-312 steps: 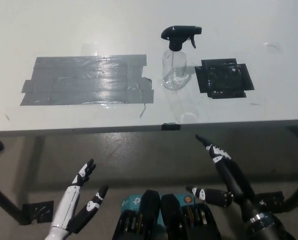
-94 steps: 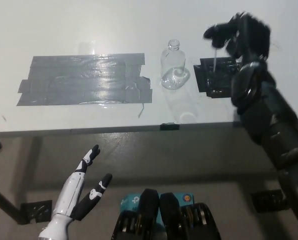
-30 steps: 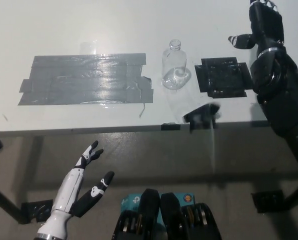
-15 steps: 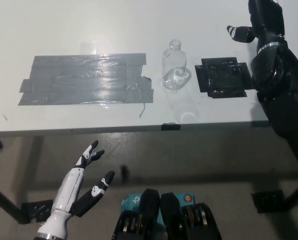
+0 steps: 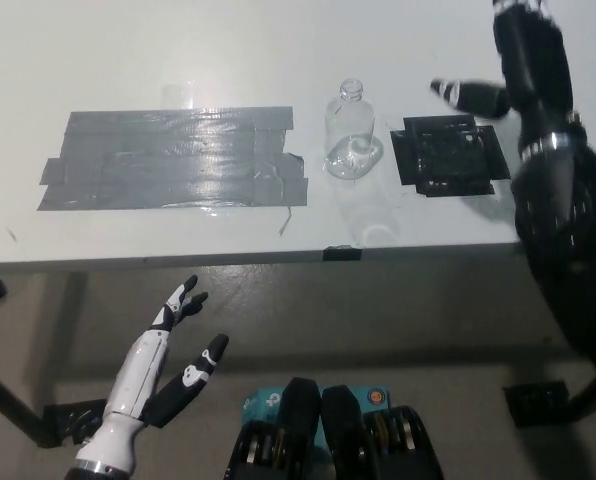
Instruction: The robot grabs the black lid of the spray bottle on the desk and places it on the black area of the desk
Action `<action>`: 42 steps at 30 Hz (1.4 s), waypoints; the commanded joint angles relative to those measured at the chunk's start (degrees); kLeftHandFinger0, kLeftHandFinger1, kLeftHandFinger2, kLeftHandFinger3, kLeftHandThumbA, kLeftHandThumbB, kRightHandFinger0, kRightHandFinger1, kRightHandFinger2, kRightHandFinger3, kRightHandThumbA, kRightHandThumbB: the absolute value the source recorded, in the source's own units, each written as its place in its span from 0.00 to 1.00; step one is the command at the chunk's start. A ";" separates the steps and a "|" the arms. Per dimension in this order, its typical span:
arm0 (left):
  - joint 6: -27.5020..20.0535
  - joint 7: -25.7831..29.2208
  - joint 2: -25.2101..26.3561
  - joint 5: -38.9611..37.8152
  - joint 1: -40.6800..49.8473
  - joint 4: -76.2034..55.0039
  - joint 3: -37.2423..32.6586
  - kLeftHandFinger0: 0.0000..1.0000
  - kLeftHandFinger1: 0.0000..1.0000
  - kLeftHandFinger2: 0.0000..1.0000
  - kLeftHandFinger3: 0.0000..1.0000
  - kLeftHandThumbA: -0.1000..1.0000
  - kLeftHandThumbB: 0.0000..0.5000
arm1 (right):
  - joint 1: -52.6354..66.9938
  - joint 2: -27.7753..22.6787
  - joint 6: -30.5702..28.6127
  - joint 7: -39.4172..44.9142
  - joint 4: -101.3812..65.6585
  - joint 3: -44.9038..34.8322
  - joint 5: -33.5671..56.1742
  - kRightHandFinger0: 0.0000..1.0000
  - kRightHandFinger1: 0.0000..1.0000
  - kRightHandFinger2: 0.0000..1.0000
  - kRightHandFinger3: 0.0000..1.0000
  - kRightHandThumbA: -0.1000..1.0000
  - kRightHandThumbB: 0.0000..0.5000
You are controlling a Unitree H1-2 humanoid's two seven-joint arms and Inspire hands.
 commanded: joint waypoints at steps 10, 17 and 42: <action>-2.14 -0.32 0.51 -3.04 1.34 0.45 0.51 1.00 1.00 1.00 1.00 0.96 0.00 | 28.84 0.04 -8.21 3.57 -27.57 3.78 0.52 1.00 1.00 1.00 1.00 0.78 0.41; -2.00 -0.18 0.29 -3.82 3.85 0.81 0.35 1.00 1.00 1.00 1.00 0.98 0.00 | 34.79 2.33 -15.04 1.34 -18.16 3.49 1.63 1.00 1.00 1.00 1.00 0.69 0.39; -3.14 0.13 0.21 -3.79 5.69 1.01 -0.32 1.00 1.00 1.00 1.00 0.94 0.00 | 35.21 3.61 -18.07 6.21 -7.09 0.73 5.48 1.00 1.00 1.00 1.00 0.67 0.43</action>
